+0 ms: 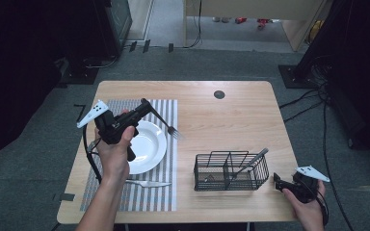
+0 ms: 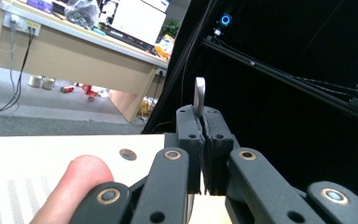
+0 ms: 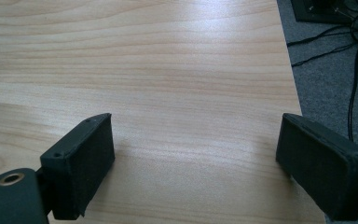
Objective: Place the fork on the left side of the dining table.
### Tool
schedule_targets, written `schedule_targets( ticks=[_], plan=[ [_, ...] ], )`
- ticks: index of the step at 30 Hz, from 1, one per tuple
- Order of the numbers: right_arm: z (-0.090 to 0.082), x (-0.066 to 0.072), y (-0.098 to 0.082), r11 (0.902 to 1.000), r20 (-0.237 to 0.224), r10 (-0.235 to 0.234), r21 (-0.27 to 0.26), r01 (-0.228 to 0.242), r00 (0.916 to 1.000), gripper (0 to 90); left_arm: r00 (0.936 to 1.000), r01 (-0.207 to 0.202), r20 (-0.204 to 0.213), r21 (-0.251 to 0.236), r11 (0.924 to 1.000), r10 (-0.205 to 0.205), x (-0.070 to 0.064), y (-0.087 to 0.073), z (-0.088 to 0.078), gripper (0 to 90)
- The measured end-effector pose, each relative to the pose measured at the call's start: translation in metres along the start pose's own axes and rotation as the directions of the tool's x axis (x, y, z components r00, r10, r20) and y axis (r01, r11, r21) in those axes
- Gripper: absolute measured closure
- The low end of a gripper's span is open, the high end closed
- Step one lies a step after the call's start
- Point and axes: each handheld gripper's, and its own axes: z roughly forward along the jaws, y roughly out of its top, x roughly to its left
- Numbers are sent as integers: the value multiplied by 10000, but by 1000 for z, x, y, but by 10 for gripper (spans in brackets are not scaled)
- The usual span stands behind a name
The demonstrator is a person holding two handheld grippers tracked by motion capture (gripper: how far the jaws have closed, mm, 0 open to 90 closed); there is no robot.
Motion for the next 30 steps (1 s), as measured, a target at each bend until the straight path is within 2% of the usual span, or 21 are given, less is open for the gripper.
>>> schedule_targets(
  ticks=[3,5,8,11,12,13,15,16,19,20,21,22,23,25,30],
  plan=[
    [0,0,0,10000,0,-6,12,6,10000,114,9990,385,247,-265,9989,-378,12,-1,0,889],
    [0,0,0,10000,1,-1,12,1,10000,114,9987,485,177,-208,9986,-482,20,-1,1,888],
    [0,0,0,10000,-1,-7,12,7,10000,114,9975,685,-175,-200,9975,-688,29,-3,3,889],
    [0,0,0,10000,0,3,14,-3,10000,114,9921,1131,-522,-269,9932,-1144,41,-4,3,888],
    [0,0,0,10000,-8,0,11,0,10000,114,9921,1131,-522,-269,9932,-1144,41,-4,3,888],
    [0,0,0,10000,-6,3,18,-3,10000,114,9867,1447,-680,-418,9886,-1473,48,-5,3,887],
    [0,0,0,10000,-9,4,15,-4,10000,114,9798,1829,-717,-598,9813,-1869,58,-6,3,887],
    [0,0,0,10000,-6,3,11,-3,10000,114,9741,2048,-824,-751,9759,-2108,63,-7,2,886],
    [0,0,0,10000,2,20,21,-20,10000,114,9636,2420,-951,-877,9663,-2499,74,-10,1,886],
    [0,0,0,10000,-8,4,11,-4,10000,114,9609,2510,-968,-927,9636,-2596,78,-11,0,886],
    [0,0,0,10000,1,20,21,-20,10000,114,9608,2587,-783,-912,9616,-2659,81,-12,0,887],
    [0,0,0,10000,-6,7,12,-7,10000,114,9608,2587,-783,-912,9616,-2659,81,-12,0,888],
    [0,0,0,10000,0,19,18,-19,10000,114,9567,2807,-498,-1022,9544,-2867,86,-16,-1,887],
    [0,0,0,10000,-7,6,12,-6,10000,114,9552,2894,-284,-1198,9497,-2946,91,-18,-2,888],
    [0,0,0,10000,2,19,18,-19,10000,114,9386,3305,-466,-1618,9298,-3418,102,-23,-3,888]
  ],
)
